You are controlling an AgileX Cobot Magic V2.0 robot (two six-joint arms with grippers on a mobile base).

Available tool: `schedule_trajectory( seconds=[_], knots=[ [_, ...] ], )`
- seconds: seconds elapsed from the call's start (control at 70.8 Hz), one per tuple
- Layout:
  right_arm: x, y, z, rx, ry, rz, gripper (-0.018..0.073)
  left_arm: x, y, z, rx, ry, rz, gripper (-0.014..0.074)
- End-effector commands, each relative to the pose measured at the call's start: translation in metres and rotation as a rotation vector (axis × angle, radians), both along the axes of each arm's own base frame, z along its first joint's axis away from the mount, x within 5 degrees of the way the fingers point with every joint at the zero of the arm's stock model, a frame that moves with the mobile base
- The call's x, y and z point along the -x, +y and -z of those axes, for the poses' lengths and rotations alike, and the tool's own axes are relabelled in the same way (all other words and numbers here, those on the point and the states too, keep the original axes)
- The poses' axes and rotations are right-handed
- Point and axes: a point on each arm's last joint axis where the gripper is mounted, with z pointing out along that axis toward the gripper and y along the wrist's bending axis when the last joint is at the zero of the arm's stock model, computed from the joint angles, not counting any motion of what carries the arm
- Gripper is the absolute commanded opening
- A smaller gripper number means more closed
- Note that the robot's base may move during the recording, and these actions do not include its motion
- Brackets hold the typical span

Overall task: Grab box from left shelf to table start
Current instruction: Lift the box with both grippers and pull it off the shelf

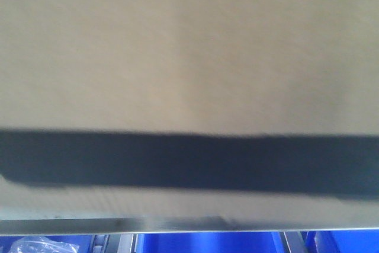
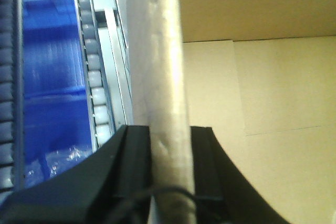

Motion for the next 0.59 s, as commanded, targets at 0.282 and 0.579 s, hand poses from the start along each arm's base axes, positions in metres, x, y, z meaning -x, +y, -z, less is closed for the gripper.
schedule_trajectory(
  seconds=[0.282, 0.579],
  knots=[
    [0.017, 0.01, -0.029, -0.179, -0.222, -0.058, 0.0057, 0.014, -0.013, -0.03, 0.276, -0.109, 0.114, -0.0097],
    [0.018, 0.01, -0.03, -0.18, -0.23, -0.057, 0.0057, 0.014, -0.014, -0.03, 0.281, -0.107, 0.116, -0.0097]
  ],
)
